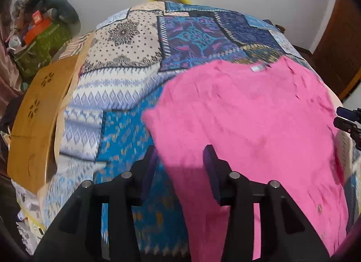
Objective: Fold small clothes
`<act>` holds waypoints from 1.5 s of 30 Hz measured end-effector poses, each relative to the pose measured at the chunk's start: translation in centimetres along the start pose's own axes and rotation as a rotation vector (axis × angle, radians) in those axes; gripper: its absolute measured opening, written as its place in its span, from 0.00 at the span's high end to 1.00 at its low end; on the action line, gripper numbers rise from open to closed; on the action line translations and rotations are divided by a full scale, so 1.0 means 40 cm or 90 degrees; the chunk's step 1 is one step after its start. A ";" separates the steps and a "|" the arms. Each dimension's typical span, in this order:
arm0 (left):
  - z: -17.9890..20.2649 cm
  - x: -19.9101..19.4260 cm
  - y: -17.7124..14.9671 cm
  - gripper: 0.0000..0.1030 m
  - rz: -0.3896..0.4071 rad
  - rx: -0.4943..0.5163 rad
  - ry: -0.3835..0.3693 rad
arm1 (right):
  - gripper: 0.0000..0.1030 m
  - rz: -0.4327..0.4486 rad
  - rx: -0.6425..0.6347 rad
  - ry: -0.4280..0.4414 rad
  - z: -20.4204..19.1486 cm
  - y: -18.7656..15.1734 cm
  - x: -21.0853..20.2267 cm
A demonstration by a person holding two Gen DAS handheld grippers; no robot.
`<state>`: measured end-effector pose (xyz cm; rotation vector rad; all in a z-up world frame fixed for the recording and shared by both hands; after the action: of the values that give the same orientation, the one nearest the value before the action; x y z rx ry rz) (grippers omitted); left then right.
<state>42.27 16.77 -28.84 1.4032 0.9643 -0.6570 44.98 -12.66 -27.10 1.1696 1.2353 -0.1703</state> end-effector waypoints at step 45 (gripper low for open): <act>0.031 -0.277 -0.323 0.69 -0.030 -0.020 -0.091 | 0.56 -0.021 0.051 0.090 -0.157 -0.241 -0.145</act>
<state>26.00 12.50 -25.98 1.2913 0.8935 -0.7633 32.31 -14.97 -27.45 1.2479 1.3832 -0.1649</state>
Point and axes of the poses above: each gripper's, at about its wrist camera, not at the fingertips, and x roughly the way its jaws point, z to its right, y to its top, the point moved 7 cm from there along x, roughly the way its jaws point, and after that the axes turned 6 degrees about y, right-handed, at the moved point
